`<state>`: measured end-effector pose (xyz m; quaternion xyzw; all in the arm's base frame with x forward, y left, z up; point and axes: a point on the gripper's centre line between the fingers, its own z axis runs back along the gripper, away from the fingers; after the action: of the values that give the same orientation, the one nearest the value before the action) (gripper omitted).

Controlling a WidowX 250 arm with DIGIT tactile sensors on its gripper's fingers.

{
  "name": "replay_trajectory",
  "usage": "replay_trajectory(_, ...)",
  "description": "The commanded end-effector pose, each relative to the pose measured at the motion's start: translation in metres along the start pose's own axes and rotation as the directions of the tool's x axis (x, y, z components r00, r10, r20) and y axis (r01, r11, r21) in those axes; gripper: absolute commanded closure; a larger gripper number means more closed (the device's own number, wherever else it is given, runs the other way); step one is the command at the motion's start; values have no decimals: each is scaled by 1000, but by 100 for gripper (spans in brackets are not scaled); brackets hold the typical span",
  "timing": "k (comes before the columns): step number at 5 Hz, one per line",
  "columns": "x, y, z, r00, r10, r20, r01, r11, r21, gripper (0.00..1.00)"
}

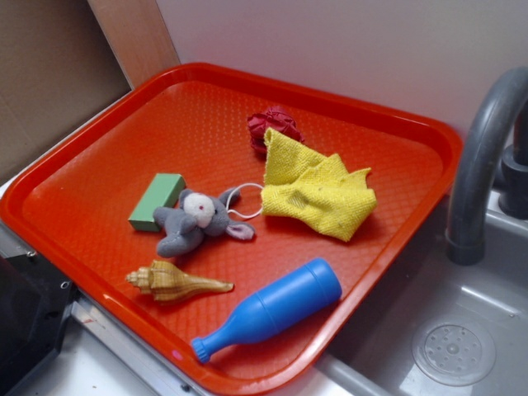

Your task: Grab the yellow cloth.

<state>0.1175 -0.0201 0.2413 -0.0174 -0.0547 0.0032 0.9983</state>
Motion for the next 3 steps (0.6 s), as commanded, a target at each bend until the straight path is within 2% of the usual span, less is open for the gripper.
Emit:
replay_trajectory(1, 17, -21, -3, 948, -318, -29, 314, 945, -88, 0)
replay_trajectory(2, 46, -42, -11, 828, -545, -132, 544, 838, -50, 0)
replay_trajectory(3, 72, -50, -23, 722, -673, -161, 681, 732, -7, 0)
